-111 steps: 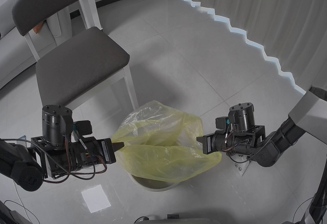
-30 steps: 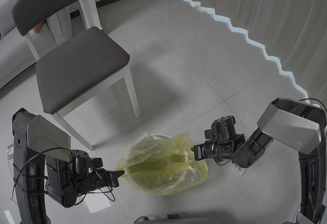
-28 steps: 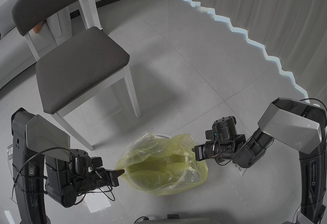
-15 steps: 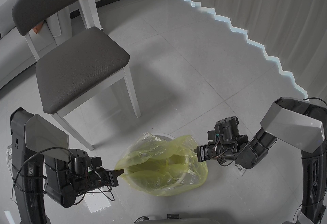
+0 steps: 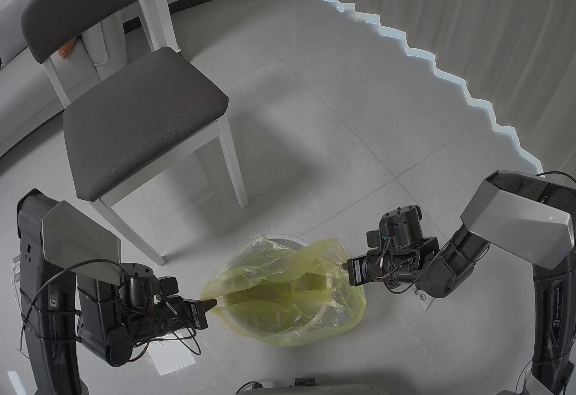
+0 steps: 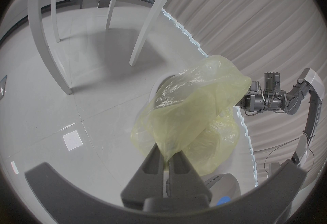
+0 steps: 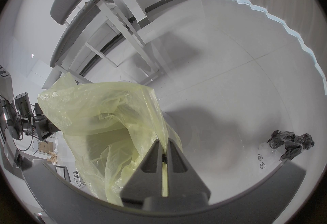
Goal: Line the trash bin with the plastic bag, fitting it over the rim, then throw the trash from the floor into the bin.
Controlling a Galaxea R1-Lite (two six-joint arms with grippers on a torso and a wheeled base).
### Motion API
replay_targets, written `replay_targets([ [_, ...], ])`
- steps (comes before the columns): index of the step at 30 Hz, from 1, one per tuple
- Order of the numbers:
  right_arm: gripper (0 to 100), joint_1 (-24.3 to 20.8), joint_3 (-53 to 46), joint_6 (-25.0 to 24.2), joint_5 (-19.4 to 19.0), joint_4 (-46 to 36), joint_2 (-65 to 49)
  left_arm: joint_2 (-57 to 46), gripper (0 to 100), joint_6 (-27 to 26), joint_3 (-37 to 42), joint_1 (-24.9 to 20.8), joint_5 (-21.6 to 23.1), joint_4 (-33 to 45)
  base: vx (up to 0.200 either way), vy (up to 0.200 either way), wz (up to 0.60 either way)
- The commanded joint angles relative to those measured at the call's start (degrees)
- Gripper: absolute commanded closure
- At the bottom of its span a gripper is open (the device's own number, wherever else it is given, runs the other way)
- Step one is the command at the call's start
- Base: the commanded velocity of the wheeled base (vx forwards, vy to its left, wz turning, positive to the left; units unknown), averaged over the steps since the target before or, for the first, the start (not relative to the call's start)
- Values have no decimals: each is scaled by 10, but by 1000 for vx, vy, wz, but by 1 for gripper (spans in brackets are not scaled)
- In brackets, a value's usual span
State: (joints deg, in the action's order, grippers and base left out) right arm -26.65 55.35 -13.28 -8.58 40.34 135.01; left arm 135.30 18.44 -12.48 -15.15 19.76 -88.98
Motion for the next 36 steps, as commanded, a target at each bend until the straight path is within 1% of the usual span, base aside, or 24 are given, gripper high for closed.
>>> replay_targets([
  [1, 100, -1, -1, 0, 0, -1, -2, 0, 100, 0, 0, -1, 0, -10, 0, 0, 0],
  [4, 100, -1, -1, 0, 0, -3, -2, -1, 100, 0, 2, -1, 0, -10, 0, 0, 0],
  [5, 0, -2, -1, 0, 1, -4, -2, -2, 100, -1, 2, -1, 0, -10, 0, 0, 0],
  [9, 0, -3, -3, -1, 1, -1, -5, -6, 100, -1, 3, -1, 1, -10, 0, 0, 0],
  [18, 0, -2, -25, 2, -1, -6, -72, -14, 100, 0, 8, -1, -2, -10, 0, 0, 0],
  [23, 0, -15, 4, 16, -3, -27, -97, -24, 100, 1, 40, -7, -11, -10, 0, 0, 0],
  [24, 0, -25, 20, 23, -4, -45, -96, -27, 100, 3, 48, -8, -14, -10, 0, 0, 0],
  [27, 0, -38, 56, 34, -5, -72, -89, -25, 100, 4, 46, -7, -19, -10, 0, 0, 0],
  [31, 0, -50, 94, 38, -6, -83, -58, -16, 100, 10, 32, -8, -19, -10, 0, 0, 0],
  [32, 0, -53, 98, 38, -6, -84, -55, -14, 0, 12, 29, -8, -19, -10, 0, 0, 0],
  [36, 0, -55, 90, 39, -6, -83, -62, -19, 0, 14, 34, -1, -19, -10, 0, 0, 0],
])
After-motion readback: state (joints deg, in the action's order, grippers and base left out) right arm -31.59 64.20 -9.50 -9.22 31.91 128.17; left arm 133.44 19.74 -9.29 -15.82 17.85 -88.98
